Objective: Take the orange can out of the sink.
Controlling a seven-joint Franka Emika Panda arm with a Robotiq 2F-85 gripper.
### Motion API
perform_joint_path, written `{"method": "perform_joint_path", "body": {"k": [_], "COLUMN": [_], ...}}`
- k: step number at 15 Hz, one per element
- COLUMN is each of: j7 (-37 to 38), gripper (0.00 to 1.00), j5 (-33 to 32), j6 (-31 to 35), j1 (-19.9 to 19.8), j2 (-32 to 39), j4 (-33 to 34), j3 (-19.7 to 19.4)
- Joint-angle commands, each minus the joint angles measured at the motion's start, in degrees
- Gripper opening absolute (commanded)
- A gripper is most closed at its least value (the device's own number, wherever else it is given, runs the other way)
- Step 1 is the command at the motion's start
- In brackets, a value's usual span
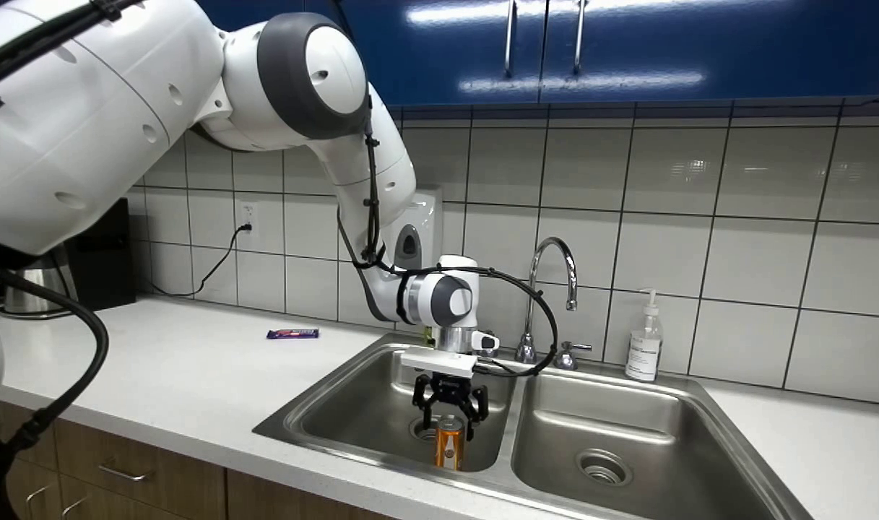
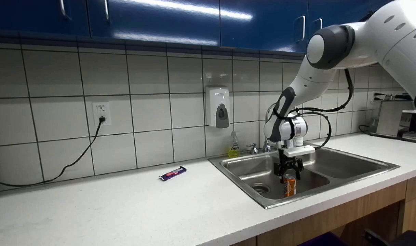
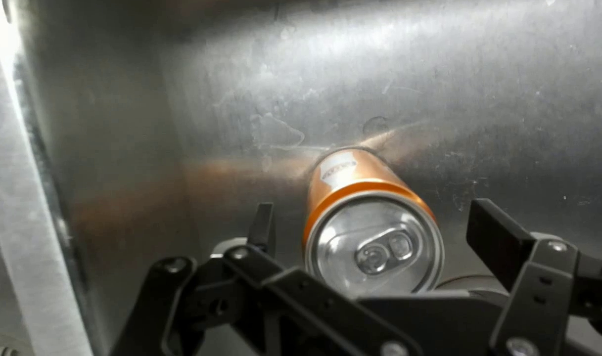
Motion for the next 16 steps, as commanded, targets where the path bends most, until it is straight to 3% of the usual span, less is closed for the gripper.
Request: {"method": "perform_joint_path", "body": {"k": [1,6,16], "j7": [-1.3,-1.5,-0.7], "gripper": [0.85,0.42,0.38], "j5": [0.7,0.9,-0.1], "j6": [0.1,-0.2,-3.2], "j1": [-1.2,-1.5,-0.1], "j2": [0.7,0.7,-4.4], "j4": [1.5,1.6,-0.6], "j3": [0.8,0.9,0.4]}}
